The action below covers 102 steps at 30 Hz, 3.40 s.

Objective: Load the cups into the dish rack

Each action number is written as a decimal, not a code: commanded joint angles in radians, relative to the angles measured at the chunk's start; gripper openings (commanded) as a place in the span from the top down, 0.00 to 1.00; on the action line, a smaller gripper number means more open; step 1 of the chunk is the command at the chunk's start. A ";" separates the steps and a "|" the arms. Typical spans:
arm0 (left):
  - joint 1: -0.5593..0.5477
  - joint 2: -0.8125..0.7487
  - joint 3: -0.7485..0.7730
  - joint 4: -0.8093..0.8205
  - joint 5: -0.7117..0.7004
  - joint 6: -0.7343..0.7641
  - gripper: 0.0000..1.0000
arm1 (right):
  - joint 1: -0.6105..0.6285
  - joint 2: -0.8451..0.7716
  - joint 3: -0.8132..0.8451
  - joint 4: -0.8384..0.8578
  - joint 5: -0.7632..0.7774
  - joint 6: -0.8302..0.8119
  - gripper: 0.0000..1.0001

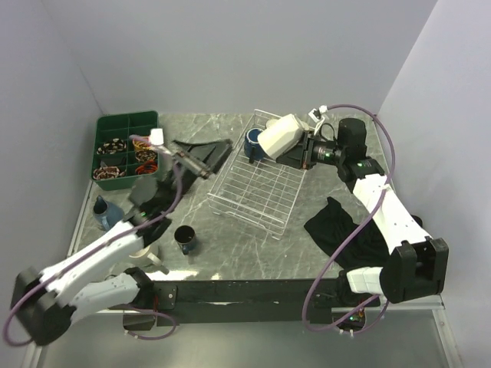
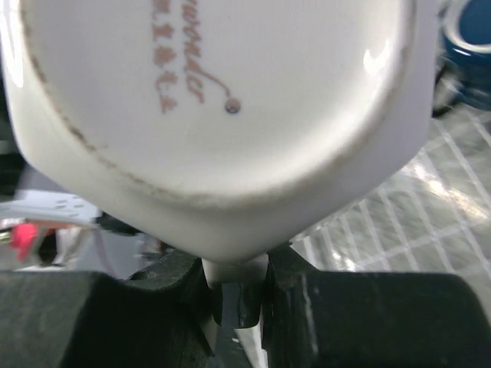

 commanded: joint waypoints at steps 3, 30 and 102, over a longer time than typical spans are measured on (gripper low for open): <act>-0.001 -0.307 -0.061 -0.424 -0.170 0.314 0.04 | -0.001 0.003 0.044 -0.054 0.176 -0.248 1.00; -0.001 -0.969 -0.248 -1.128 -0.455 0.363 0.04 | 0.100 0.299 0.190 -0.142 0.688 -0.498 1.00; 0.476 0.043 0.116 -1.091 -0.063 1.000 0.03 | -0.171 -0.382 -0.281 -0.310 -0.028 -0.863 0.00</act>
